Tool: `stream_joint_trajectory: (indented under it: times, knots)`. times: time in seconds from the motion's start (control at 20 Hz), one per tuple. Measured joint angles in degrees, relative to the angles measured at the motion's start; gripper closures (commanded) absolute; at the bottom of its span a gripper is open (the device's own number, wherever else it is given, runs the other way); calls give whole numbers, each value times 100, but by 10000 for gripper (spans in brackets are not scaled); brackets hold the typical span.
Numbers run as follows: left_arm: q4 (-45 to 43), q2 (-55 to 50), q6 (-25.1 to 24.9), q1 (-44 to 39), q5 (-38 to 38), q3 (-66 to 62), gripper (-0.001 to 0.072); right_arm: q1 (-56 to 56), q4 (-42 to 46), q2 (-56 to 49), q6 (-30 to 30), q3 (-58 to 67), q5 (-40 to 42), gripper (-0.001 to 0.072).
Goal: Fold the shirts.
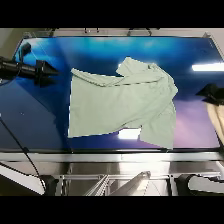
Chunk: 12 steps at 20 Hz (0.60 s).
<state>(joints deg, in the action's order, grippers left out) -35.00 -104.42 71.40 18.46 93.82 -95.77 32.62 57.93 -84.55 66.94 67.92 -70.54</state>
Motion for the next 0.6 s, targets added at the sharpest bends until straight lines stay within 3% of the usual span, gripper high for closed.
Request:
stream_joint_trajectory:
  times: [0.2, 0.35, 0.45, 0.5, 0.55, 0.6]
  knots:
    - [-396, 863, -173, 181, 74, 1939, 18, 11, -702, -461, -723, -785, -57, 224]
    - [-881, 1526, -243, 407, -66, 3040, 19, -269, -1196, -896, -990, -975, -81, 349]
    - [-1287, 1910, -243, 579, -232, 3595, 18, -511, -1534, -1150, -1106, -1019, -131, 350]
    - [-1464, 2063, -234, 660, -341, 3825, 19, -636, -1674, -1268, -1154, -1019, -138, 391]
    - [-1650, 2184, -173, 734, -472, 4044, 19, -734, -1790, -1360, -1224, -1014, -103, 587]
    - [-1799, 2245, -138, 785, -614, 4227, 19, -811, -1884, -1436, -1296, -1003, -13, 665]
